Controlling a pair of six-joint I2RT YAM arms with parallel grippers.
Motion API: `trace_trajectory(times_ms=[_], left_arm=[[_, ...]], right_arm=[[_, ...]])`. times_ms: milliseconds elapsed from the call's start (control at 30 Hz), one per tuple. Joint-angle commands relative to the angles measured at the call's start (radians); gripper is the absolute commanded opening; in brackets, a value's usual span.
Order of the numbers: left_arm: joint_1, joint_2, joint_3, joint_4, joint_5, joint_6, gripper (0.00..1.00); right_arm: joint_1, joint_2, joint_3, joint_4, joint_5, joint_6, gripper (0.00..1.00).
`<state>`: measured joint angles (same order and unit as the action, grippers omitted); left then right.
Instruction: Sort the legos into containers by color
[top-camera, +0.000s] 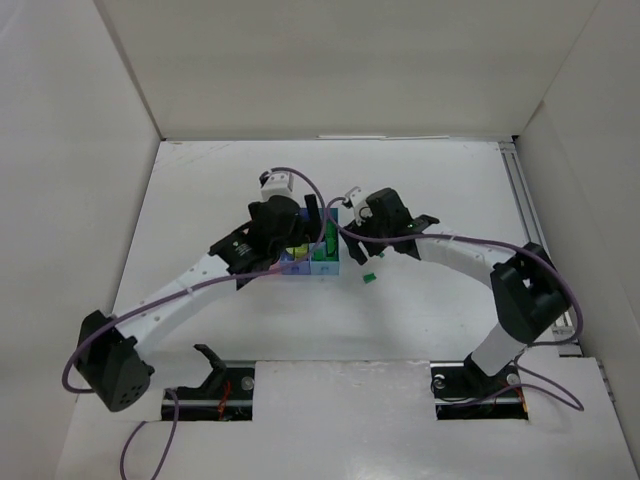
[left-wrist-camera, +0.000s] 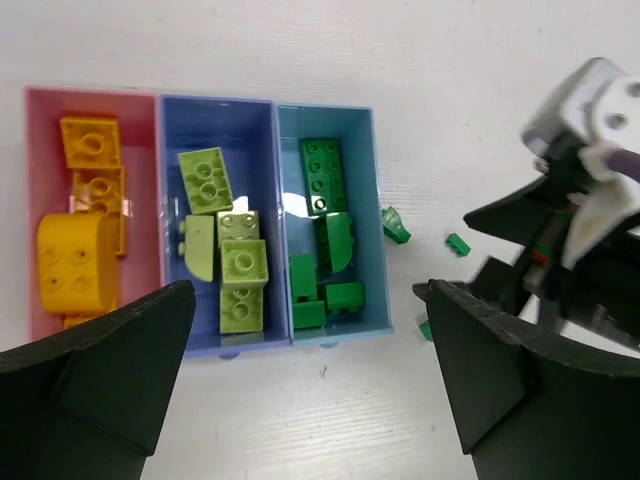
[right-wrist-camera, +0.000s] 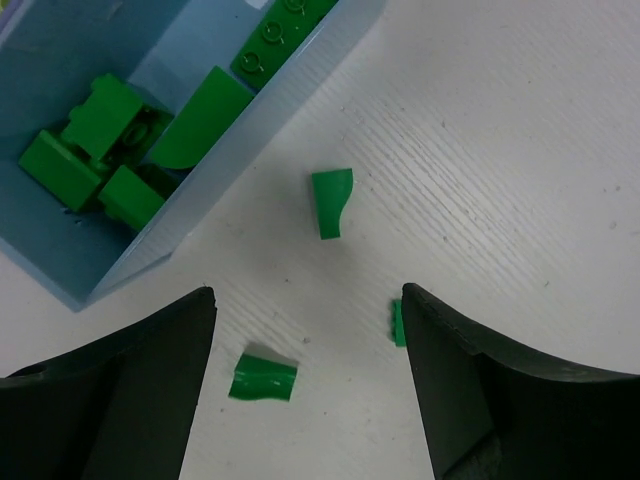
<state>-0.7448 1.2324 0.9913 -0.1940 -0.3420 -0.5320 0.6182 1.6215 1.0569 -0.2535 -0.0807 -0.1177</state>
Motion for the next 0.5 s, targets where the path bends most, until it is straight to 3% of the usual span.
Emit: trace_trajectory(times_ms=[0, 67, 467], left_arm=[[-0.002, -0.101, -0.045, -0.084, -0.057, -0.071, 1.0], [-0.002, -0.135, -0.065, -0.107, -0.067, -0.108, 1.0], [0.007, -0.235, -0.088, -0.196, -0.132, -0.16, 1.0]], right_arm=[[0.005, 0.049, 0.066, 0.089, -0.013, -0.05, 0.79], [0.014, 0.093, 0.08, 0.098, 0.01, -0.05, 0.72], [0.023, 0.202, 0.12, 0.138, 0.055, -0.04, 0.65]])
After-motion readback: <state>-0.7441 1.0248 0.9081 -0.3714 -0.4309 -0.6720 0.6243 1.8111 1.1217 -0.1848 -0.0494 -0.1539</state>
